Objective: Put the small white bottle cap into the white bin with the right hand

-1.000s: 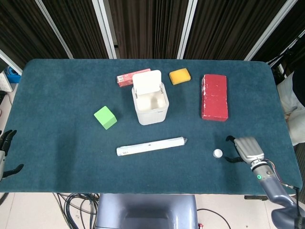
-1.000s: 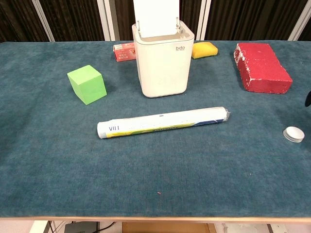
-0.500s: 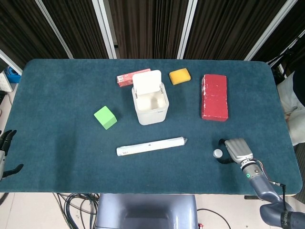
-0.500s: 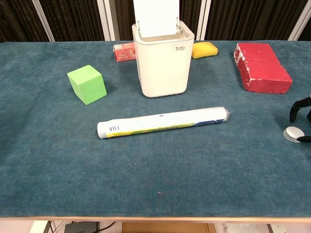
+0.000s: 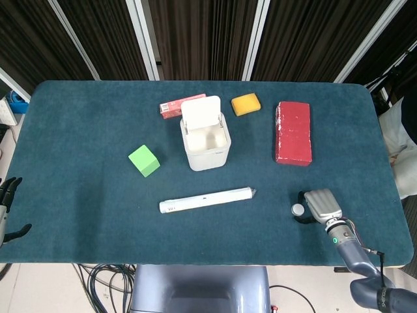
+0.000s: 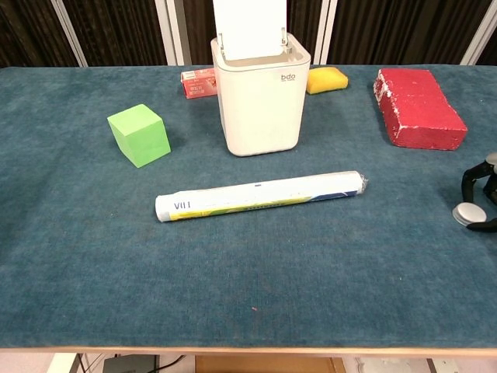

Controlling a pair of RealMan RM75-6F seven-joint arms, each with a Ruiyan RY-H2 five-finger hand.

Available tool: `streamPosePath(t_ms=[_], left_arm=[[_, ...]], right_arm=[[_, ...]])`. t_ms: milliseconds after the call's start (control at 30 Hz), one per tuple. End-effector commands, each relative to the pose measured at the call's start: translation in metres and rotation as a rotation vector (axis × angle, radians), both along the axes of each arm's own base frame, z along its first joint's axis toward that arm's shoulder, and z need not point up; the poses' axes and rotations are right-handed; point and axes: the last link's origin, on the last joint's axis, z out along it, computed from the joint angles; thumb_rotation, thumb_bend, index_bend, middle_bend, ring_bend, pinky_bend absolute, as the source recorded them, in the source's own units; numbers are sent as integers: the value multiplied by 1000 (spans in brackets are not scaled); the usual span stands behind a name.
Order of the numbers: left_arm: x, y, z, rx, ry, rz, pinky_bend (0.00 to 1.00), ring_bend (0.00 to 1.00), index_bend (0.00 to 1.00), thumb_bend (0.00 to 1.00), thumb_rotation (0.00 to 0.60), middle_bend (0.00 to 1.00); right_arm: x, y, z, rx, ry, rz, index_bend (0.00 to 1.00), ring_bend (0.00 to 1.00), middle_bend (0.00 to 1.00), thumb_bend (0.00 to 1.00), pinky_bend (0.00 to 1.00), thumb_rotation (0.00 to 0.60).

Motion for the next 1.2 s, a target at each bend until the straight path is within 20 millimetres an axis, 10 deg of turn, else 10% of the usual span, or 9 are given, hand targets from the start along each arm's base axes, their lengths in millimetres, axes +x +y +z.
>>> streamPosePath(t_ms=[33,533,867,1200], left_arm=[[0,0,0,2,1,1,0,30,114,165,600,156],[0,-1,2,9,-6,-1,0,30,114,165,600,157],[1,-2,2,1,-16,-6,0,30,114,165,600,156],[0,-2,3,-10,-22,-2,0,30,117,165,600,156]], right_arm=[[0,0,-2,5,3,0,476,849,794,135,794,600],[30,-18,35,-135,-92,97,560,853,808,254,813,600],[138,-76,86,-265,-234,291,560,850,808,254,813,600],[252,-135,57,-187,-267,345,560,849,807,254,813,600]])
